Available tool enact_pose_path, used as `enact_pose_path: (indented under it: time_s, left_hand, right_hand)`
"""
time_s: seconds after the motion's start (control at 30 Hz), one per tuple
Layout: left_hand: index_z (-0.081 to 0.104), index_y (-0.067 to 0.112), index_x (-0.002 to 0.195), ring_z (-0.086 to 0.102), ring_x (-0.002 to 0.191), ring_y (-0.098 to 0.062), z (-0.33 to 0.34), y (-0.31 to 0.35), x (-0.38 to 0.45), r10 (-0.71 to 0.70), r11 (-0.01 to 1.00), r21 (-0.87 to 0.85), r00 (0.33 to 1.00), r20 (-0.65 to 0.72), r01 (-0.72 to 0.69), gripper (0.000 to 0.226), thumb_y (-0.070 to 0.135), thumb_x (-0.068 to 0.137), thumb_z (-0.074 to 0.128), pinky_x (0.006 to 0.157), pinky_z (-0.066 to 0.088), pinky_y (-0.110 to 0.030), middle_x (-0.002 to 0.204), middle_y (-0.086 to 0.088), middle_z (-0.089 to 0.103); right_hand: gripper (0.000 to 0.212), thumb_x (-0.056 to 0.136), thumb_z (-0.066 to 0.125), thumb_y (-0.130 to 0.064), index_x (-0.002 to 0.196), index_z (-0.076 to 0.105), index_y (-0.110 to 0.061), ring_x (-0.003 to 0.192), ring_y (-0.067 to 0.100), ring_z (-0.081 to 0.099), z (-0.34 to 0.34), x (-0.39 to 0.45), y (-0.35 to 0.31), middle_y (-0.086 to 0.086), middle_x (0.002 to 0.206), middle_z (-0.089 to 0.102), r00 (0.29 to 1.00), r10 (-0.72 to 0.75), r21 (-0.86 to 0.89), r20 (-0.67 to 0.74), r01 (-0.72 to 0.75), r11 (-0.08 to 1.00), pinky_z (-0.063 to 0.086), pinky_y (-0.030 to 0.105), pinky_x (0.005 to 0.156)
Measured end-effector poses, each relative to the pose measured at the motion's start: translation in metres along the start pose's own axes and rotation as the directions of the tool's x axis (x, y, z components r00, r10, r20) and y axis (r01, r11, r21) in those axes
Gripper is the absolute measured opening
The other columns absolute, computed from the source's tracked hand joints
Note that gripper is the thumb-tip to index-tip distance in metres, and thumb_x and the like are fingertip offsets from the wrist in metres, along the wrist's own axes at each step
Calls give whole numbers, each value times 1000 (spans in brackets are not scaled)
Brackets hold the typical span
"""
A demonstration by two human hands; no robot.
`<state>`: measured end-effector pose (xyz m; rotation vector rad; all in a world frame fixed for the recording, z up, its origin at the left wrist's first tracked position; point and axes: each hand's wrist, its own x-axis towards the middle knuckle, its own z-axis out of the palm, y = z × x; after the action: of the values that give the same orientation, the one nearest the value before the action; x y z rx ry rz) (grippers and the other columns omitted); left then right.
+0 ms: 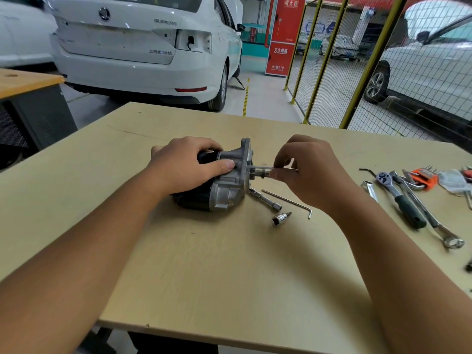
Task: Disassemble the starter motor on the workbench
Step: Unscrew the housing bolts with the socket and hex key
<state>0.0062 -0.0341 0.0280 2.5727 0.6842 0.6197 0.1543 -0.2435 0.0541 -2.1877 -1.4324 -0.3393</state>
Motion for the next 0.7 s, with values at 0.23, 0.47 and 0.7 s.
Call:
enact_pose_path:
  time_s: [0.23, 0.47, 0.7]
  left_hand:
    - [65, 53, 113, 52, 104, -11, 1, 0, 1, 0, 1000, -9, 1000, -12, 0, 72, 96, 65, 35, 91, 27, -41, 114, 23, 67]
    - [65, 52, 117, 50, 104, -10, 1, -2, 2, -4, 1000, -8, 1000, -9, 4, 69, 92, 65, 43, 91, 26, -40, 113, 23, 65]
    - [65, 53, 115, 55, 110, -14, 2, 0, 1, -5, 1000, -3, 1000, -6, 5, 73, 95, 63, 36, 92, 28, -41, 117, 23, 66]
  right_hand:
    - [17, 97, 62, -26, 89, 73, -15, 73, 13, 50, 4, 0, 5, -2, 79, 57, 995, -26, 39, 99, 22, 999, 34, 30, 65]
    - [9, 87, 75, -25, 87, 77, -17, 74, 13, 56, 5, 0, 0, -7, 81, 61, 999, -40, -9, 16, 40, 999, 49, 33, 69]
    - [13, 86, 76, -35, 81, 69, -25, 73, 4, 54, 5, -1, 1, -13, 75, 61, 999, -22, 46, -36, 24, 999, 41, 24, 62]
